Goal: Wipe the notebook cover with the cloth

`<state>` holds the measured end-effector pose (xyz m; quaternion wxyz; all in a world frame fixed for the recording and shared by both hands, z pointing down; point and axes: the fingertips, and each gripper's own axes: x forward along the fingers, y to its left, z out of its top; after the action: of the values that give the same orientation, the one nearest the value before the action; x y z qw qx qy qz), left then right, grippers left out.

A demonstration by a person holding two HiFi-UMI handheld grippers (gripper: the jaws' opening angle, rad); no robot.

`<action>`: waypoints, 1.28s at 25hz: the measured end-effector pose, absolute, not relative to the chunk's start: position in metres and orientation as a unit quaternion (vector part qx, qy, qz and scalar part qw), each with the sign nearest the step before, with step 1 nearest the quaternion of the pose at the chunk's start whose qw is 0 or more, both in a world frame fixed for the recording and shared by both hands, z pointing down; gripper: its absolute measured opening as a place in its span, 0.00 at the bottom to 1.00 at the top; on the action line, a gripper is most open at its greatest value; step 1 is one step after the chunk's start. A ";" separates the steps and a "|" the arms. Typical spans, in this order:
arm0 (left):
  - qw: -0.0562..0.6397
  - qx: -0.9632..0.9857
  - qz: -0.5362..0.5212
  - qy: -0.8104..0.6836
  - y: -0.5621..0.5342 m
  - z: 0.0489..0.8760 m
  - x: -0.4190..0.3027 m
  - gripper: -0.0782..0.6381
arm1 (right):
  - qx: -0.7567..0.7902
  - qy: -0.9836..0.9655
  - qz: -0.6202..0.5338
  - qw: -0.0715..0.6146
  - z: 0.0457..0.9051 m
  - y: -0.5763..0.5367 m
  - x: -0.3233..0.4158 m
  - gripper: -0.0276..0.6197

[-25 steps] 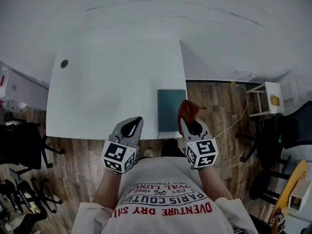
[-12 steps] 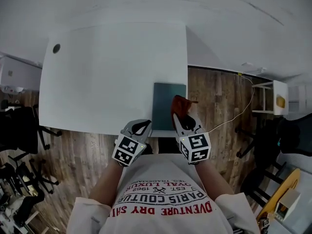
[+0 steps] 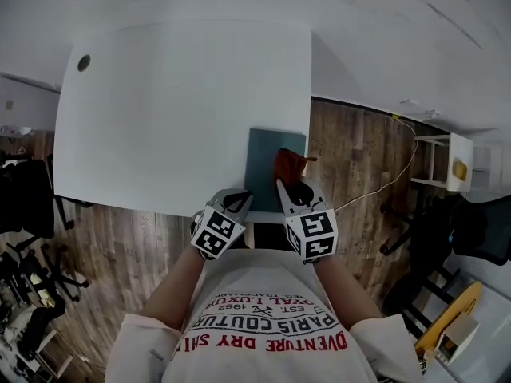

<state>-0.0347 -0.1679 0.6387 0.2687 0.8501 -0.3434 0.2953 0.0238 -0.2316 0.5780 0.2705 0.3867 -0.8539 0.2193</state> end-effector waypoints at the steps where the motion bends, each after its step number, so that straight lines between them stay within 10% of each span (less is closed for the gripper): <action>1: 0.273 0.849 0.290 -0.346 -0.169 0.639 -0.035 0.12 | 0.384 -0.856 0.218 0.270 0.578 -0.236 0.021 0.16; 14: 0.409 0.817 0.220 -0.342 -0.177 0.640 -0.037 0.12 | 0.337 -0.864 0.254 0.274 0.596 -0.294 -0.034 0.16; 32: 0.391 0.814 0.222 -0.367 -0.179 0.640 -0.038 0.12 | 0.345 -0.826 0.370 0.246 0.626 -0.314 -0.059 0.16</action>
<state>-0.0376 -0.1787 0.6397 0.3911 0.8142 -0.3672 0.2219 -0.0588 -0.3138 0.6259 0.2460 0.3454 -0.8264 0.3704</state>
